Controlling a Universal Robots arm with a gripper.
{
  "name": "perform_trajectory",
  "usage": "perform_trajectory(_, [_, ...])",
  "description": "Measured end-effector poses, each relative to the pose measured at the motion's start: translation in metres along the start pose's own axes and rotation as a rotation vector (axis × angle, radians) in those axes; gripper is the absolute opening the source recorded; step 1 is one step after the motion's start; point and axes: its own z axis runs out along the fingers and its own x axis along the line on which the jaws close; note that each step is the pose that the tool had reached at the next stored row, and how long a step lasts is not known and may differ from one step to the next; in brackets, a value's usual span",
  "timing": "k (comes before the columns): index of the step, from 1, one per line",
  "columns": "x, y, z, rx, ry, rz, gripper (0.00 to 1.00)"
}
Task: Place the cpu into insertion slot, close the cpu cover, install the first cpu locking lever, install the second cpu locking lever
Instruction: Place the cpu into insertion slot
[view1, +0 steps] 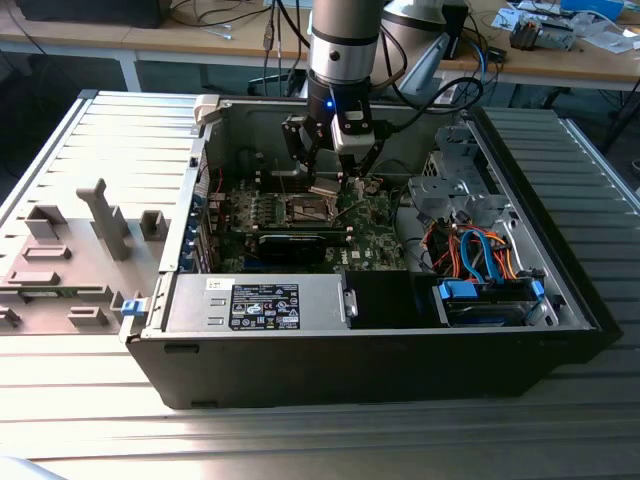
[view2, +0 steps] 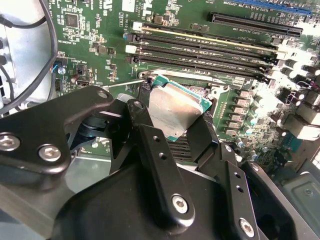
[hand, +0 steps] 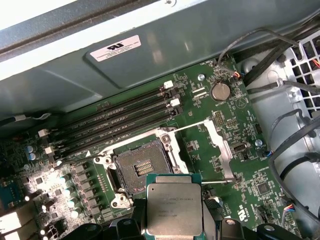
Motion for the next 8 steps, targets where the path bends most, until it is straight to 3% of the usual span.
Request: perform_trajectory(8, [0.0000,0.0000,0.0000,0.0010,-0.0001,0.008,0.54])
